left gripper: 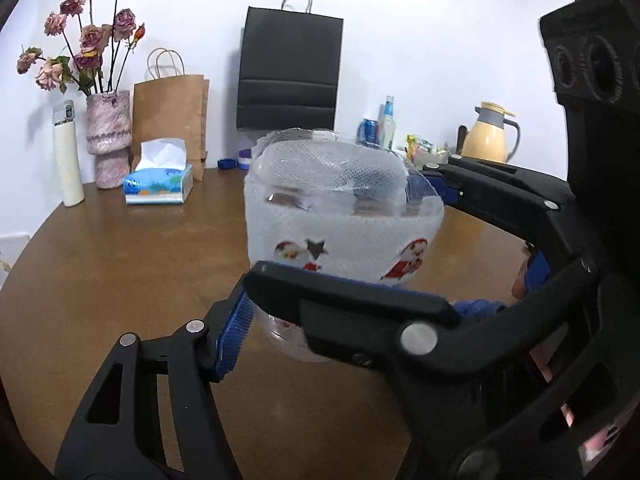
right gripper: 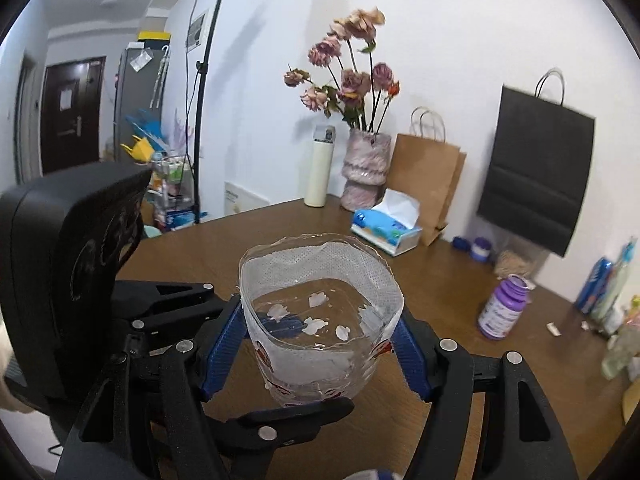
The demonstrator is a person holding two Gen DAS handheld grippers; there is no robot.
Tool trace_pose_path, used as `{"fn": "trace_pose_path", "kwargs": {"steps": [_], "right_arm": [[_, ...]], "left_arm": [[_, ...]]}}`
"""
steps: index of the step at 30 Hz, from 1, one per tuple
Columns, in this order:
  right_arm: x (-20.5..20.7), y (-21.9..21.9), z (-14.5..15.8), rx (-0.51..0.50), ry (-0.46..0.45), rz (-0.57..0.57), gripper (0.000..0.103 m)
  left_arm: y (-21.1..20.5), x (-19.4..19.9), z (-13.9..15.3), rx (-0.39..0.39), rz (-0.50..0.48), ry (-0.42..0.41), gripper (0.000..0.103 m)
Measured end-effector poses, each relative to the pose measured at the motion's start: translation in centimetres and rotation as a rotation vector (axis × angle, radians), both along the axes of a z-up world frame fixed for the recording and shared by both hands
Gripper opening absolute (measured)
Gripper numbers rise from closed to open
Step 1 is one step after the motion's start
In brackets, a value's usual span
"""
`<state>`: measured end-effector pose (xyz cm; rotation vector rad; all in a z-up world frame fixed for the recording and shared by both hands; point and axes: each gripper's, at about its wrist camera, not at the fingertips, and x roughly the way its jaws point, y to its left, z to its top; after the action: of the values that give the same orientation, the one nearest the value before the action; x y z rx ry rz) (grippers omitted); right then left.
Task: Flip cup upright
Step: 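Hold the upright cup in the right gripper and carry it above the table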
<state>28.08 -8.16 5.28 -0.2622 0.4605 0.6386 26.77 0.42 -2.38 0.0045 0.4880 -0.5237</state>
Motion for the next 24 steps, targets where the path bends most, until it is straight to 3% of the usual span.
{"fn": "trace_pose_path", "kwargs": {"steps": [2,7,14,20,24], "right_arm": [[-0.7,-0.4,-1.1,0.037,0.006,-0.016,0.074],[2.1,-0.9,-4.7,0.065,0.138,0.015,0.074],[3.4,-1.7,-5.0,0.062,0.128,-0.021,0.075],[4.1,-3.6,-5.9,0.091,0.225,-0.053,0.074],[4.5,-4.4,-6.7,0.057,0.255,-0.086,0.072]], "left_arm": [[-0.3,-0.2,-1.1,0.03,-0.007,0.034,0.059],[-0.4,2.1,-4.0,0.049,0.022,0.161,0.059],[-1.5,3.3,-3.9,0.053,0.03,0.174,0.059],[-3.3,3.7,-4.7,0.087,0.011,0.23,0.059],[-4.4,3.6,-5.2,0.122,-0.015,0.26,0.063]]}}
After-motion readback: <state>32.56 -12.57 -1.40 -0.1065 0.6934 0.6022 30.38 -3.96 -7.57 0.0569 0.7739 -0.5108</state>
